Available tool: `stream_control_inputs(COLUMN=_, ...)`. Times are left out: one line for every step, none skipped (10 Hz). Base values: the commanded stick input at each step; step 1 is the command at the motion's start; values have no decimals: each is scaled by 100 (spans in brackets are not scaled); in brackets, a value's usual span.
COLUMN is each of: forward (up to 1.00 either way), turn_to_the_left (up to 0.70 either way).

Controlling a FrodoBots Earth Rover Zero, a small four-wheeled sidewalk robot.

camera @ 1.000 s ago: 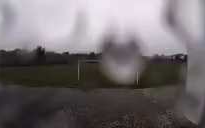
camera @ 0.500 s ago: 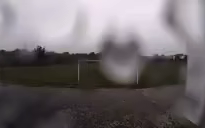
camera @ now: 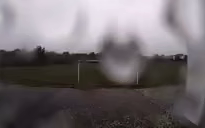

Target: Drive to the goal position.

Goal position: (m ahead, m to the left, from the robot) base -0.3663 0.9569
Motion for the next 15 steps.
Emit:
stream_control_inputs(forward=0, turn_to_the_left=70)
stream_control_inputs(forward=0, turn_to_the_left=70)
stream_control_inputs(forward=0, turn_to_the_left=70)
stream_control_inputs(forward=0, turn_to_the_left=70)
stream_control_inputs(forward=0, turn_to_the_left=70)
stream_control_inputs(forward=0, turn_to_the_left=70)
stream_control_inputs(forward=0, turn_to_the_left=70)
stream_control_inputs(forward=0, turn_to_the_left=70)
stream_control_inputs(forward=0, turn_to_the_left=70)
stream_control_inputs(forward=0, turn_to_the_left=70)
stream_control_inputs(forward=27, turn_to_the_left=0)
stream_control_inputs(forward=59, turn_to_the_left=0)
stream_control_inputs(forward=70, turn_to_the_left=0)
stream_control_inputs(forward=70, turn_to_the_left=0)
stream_control_inputs(forward=70, turn_to_the_left=0)
